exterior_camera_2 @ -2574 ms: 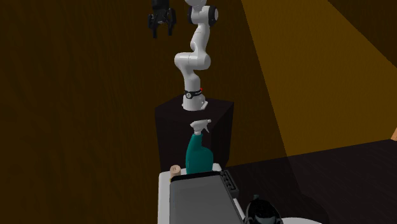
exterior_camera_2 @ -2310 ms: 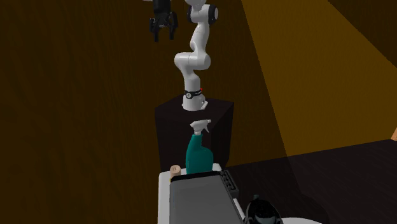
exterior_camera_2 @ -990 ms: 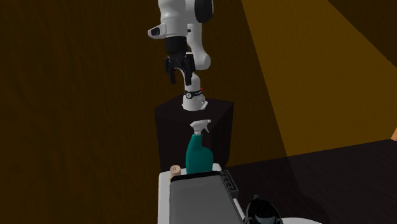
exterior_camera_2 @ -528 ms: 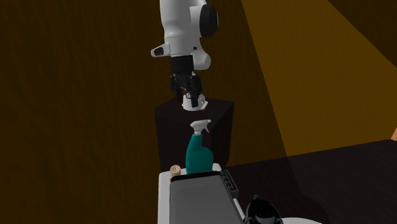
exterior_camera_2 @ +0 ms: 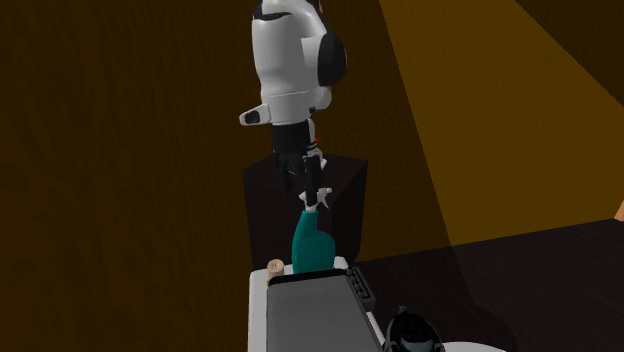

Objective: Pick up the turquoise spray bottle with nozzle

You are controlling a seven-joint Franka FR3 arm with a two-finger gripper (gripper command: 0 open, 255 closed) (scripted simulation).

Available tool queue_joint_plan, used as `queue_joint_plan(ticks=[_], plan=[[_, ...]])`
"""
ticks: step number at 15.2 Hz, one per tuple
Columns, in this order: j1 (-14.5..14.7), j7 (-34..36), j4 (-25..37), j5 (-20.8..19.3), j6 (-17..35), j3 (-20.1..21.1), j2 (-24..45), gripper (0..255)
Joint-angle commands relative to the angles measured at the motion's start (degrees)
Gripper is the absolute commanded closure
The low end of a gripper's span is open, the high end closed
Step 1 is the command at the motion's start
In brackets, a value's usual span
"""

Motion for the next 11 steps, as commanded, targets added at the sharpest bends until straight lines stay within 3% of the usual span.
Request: queue_joint_plan(ticks=[1, 6, 7, 11], plan=[[0.2, 0.1, -0.4, -0.3, 1.2, -0.1, 0.9, 0], [0.3, 0.2, -1.1, -0.6, 2.8, -0.3, 1.8, 0], [0.3, 0.2, -0.9, -0.6, 2.8, -0.3, 1.9, 255], [0.3, 0.2, -0.9, -0.6, 2.8, -0.3, 1.9, 255]])
